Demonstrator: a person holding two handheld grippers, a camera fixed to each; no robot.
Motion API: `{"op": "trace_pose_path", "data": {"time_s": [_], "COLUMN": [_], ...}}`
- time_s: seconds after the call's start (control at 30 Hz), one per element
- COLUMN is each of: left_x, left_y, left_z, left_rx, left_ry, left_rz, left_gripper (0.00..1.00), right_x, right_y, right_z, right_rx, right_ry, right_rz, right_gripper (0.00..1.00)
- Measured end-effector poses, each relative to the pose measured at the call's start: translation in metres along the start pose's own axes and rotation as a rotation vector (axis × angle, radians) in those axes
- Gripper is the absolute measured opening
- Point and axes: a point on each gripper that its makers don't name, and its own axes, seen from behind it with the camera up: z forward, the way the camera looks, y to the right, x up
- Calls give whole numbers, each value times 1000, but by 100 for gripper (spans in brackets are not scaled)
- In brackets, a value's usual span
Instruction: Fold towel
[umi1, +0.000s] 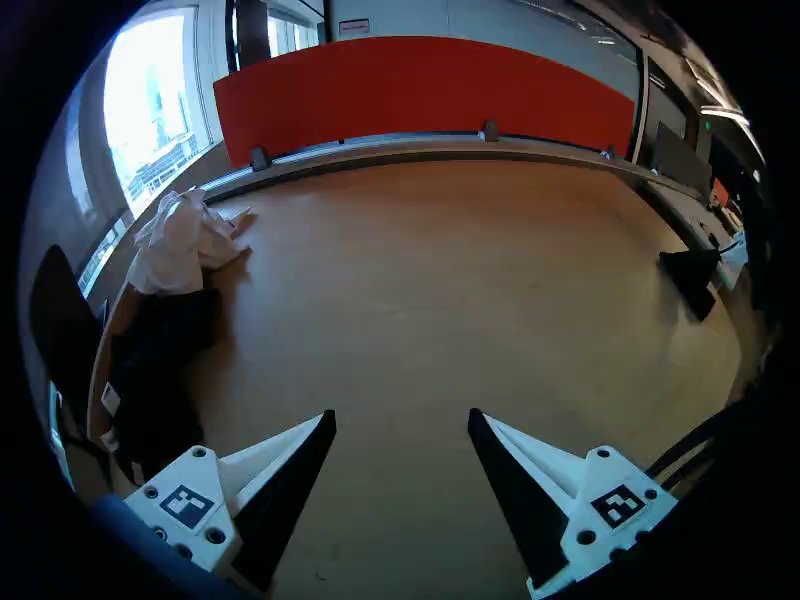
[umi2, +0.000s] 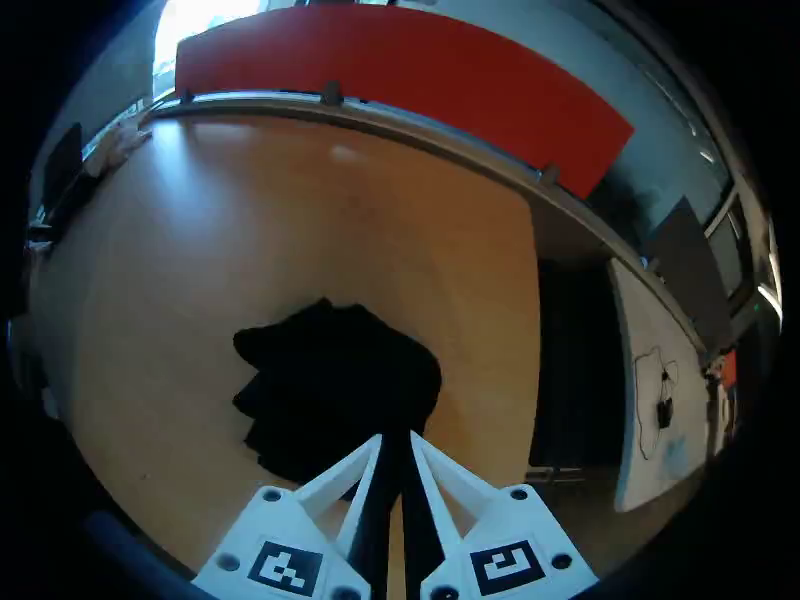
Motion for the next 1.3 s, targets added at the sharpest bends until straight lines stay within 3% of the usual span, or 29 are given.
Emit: {"op": "trace_pose_path", "data": {"time_s": [0.27, 0.67, 1.07, 1.3], "left_x": [-1, -2, -6, -7], "left_y": [-2, -2, -6, -9], "left_z": [0, 1, 0, 0], "left_rx": [8, 17, 26, 31], "left_ry": [-5, -11, -17, -20], "left_rz": [5, 17, 14, 9], "left_gripper": [98, 99, 98, 98], "right_x": [-37, -69, -89, -93], "right_y": [2, 2, -2, 1], "right_z": [13, 33, 53, 56], "right_rx": [-37, -73, -104, -121], "right_ry": [-65, -136, -197, -211], "right_rz": [56, 123, 146, 147], "right_gripper": [5, 5, 7, 14]}}
